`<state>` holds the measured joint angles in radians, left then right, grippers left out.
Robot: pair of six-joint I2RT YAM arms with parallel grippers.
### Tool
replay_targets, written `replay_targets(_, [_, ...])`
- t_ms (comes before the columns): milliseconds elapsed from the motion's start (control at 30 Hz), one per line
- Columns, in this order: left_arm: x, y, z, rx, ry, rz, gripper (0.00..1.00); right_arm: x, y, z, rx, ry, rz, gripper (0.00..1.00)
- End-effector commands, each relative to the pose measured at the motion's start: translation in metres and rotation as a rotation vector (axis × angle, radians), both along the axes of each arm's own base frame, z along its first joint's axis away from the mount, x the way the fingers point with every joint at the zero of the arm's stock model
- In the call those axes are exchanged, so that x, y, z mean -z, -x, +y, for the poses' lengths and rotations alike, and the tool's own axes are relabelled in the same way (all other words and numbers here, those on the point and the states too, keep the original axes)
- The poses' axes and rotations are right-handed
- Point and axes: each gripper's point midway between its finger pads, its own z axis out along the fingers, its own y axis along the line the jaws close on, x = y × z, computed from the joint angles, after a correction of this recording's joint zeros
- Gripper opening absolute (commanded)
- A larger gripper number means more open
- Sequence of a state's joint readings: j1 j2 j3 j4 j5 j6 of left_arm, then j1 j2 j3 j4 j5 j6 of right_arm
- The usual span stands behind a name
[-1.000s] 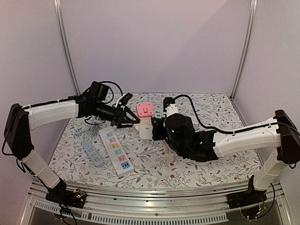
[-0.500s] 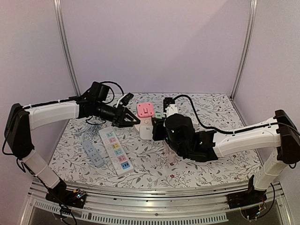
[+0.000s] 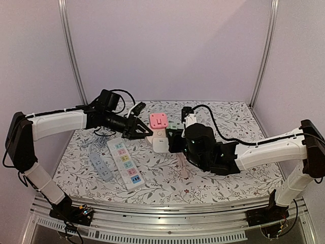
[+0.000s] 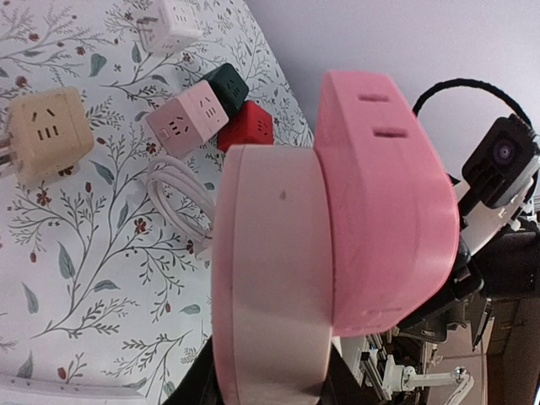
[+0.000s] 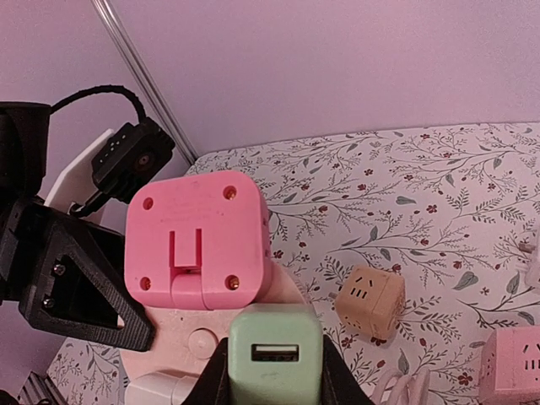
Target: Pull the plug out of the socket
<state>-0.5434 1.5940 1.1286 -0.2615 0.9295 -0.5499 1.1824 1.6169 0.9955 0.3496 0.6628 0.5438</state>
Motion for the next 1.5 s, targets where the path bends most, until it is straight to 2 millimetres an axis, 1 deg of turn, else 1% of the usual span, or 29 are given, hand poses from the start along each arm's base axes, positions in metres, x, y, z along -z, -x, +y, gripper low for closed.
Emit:
replay_targets(0, [-0.001,0.001,-0.001,0.014,0.013,-0.03,0.0,-0.037,-0.008,-0.008,0.035,-0.117,-0.036,0.0])
replay_targets(67, [-0.001,0.0,0.0,0.004,0.006,-0.032,0.0,-0.037,-0.003,-0.002,0.036,-0.071,-0.053,0.0])
replay_targets(100, [0.001,-0.001,0.001,0.0,0.002,-0.031,0.0,-0.042,-0.001,0.001,0.042,-0.052,-0.067,0.0])
replay_targets(167, [0.002,-0.004,0.004,-0.016,-0.008,-0.028,0.0,-0.046,0.006,0.008,0.052,0.037,-0.105,0.0])
replay_targets(300, [0.004,-0.011,0.01,-0.048,-0.016,-0.022,0.0,-0.043,0.016,0.024,0.059,0.173,-0.144,0.0])
replay_targets(400, [0.004,-0.015,0.013,-0.065,-0.022,-0.025,0.0,-0.041,0.017,0.028,0.078,0.23,-0.156,0.0])
replay_targets(433, [0.004,-0.015,0.014,-0.067,-0.022,-0.027,0.0,-0.037,0.017,0.029,0.08,0.244,-0.153,0.0])
replay_targets(567, [0.002,-0.016,0.015,-0.069,-0.021,-0.036,0.0,-0.034,0.015,0.024,0.094,0.224,-0.138,0.0])
replay_targets(667, [0.002,-0.016,0.015,-0.07,-0.024,-0.04,0.0,-0.032,0.008,0.014,0.09,0.176,-0.105,0.0])
replay_targets(733, [0.002,-0.016,0.015,-0.071,-0.025,-0.043,0.0,-0.024,0.002,0.005,0.082,0.113,-0.059,0.0])
replay_targets(767, [0.001,-0.016,0.015,-0.071,-0.026,-0.046,0.0,-0.027,0.0,0.001,0.069,0.077,-0.042,0.0])
replay_targets(833, [0.001,-0.016,0.016,-0.071,-0.026,-0.051,0.0,-0.021,-0.009,-0.008,0.059,0.014,0.004,0.0])
replay_targets(867, [0.0,-0.016,0.016,-0.071,-0.026,-0.054,0.0,-0.021,-0.012,-0.012,0.062,-0.033,0.029,0.0])
replay_targets(967, [0.001,-0.017,0.016,-0.073,-0.031,-0.056,0.0,-0.023,-0.015,-0.018,0.066,-0.079,0.048,0.0])
replay_targets(1067, [0.002,-0.017,0.016,-0.074,-0.033,-0.056,0.0,-0.028,-0.014,-0.015,0.048,-0.074,0.04,0.0])
replay_targets(1233, [0.004,-0.019,0.018,-0.086,-0.05,-0.059,0.0,-0.029,-0.008,-0.006,0.045,-0.02,0.012,0.0])
replay_targets(1333, [0.009,-0.022,0.022,-0.108,-0.077,-0.055,0.0,-0.034,0.002,0.002,0.059,0.08,-0.046,0.0])
replay_targets(1367, [0.011,-0.024,0.024,-0.115,-0.084,-0.05,0.0,-0.038,0.004,0.005,0.068,0.107,-0.065,0.0])
replay_targets(1467, [0.014,-0.028,0.028,-0.132,-0.088,-0.029,0.0,-0.041,0.013,0.014,0.077,0.219,-0.114,0.0])
